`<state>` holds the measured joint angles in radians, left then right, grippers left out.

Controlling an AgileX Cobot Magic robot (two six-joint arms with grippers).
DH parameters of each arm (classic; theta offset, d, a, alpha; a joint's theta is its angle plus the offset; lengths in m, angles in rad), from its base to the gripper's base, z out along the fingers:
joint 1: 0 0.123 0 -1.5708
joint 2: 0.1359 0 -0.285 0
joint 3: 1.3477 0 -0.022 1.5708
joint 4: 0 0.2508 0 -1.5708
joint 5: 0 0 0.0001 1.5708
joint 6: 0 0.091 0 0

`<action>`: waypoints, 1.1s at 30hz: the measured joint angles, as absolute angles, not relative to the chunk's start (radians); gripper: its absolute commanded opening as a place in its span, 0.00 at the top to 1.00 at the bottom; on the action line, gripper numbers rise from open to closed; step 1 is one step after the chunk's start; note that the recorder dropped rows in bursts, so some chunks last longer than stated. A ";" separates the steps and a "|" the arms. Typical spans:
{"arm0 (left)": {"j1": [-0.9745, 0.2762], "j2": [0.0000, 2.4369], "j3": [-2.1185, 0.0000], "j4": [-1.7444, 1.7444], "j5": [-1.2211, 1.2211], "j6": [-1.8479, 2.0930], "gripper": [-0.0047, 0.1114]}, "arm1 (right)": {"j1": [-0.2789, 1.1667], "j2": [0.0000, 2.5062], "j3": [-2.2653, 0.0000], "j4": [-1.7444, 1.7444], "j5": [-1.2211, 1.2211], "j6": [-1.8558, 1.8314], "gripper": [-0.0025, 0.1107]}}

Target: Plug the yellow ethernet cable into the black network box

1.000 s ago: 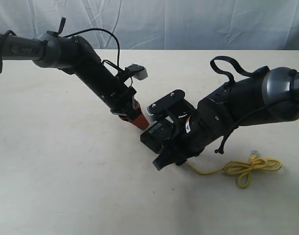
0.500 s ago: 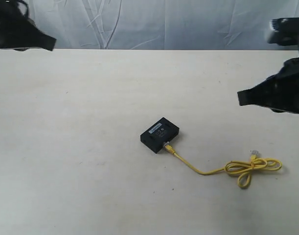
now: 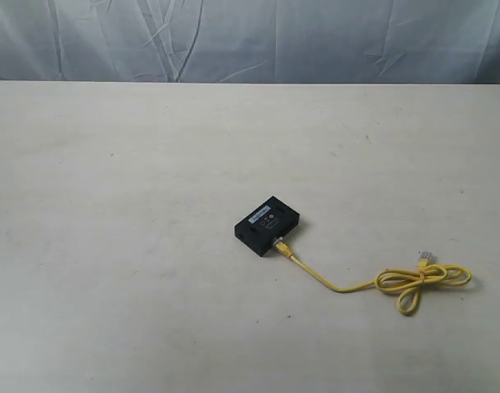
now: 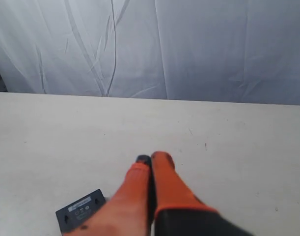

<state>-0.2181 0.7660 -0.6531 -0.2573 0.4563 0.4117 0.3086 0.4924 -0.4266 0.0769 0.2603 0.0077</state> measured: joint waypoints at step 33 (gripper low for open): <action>-0.218 0.764 -0.653 -0.251 0.456 0.412 0.96 | 0.122 0.156 -0.139 -0.010 0.276 0.000 0.98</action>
<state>-0.2181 0.7638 -0.6531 -0.2510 0.4563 0.4117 0.1225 0.1557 -0.1389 -0.0095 0.2765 0.0000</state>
